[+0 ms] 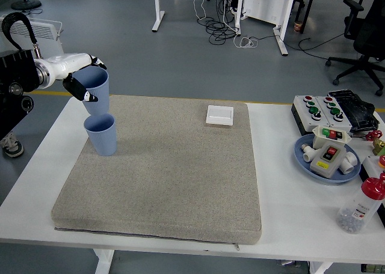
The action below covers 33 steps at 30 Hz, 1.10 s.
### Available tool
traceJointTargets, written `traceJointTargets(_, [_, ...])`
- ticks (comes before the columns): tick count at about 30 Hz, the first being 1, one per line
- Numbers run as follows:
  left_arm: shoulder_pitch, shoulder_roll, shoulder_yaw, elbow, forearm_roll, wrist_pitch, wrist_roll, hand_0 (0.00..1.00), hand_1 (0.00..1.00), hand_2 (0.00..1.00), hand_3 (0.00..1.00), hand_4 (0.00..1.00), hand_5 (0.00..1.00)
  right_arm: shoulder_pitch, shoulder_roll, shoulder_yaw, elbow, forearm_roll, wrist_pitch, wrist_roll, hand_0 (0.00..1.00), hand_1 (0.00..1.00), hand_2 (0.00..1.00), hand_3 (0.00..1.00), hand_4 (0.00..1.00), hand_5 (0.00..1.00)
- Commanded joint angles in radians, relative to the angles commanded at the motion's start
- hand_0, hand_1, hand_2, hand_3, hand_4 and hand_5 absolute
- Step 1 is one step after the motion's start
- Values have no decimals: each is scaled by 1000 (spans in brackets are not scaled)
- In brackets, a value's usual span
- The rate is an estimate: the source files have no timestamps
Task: Push cup pick cup insert cup
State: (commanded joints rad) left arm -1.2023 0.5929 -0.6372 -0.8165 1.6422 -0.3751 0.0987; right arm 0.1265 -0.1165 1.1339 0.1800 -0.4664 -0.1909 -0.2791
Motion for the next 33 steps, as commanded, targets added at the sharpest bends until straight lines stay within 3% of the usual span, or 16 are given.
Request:
traceJointTargets(12, [20,-8,45,24,-41,20,-51,526,515,494,433,438,2,0,3,3,0,-6,0,-2,730,660,679,594,143,482])
traceJointTargets(25, [25,-17,67,50,-47,29,-59,525,513,492,429,439,2,-3,6,7,0,-19,0,-3,730,660,680,594,143,481])
traceJointTargets(31, [28,-25,82,98,-79,38,-66,515,522,508,441,465,2,-5,7,4,0,-21,-1,-4,730,660,680,594,143,482])
traceJointTargets(32, [28,-25,80,102,-85,38,-65,405,575,637,608,741,89,-5,7,4,0,-21,-1,-3,729,660,680,594,143,482])
traceJointTargets(33, [29,-24,79,104,-89,38,-63,405,575,637,608,741,89,-5,7,4,0,-21,-1,-3,729,660,680,594,143,482])
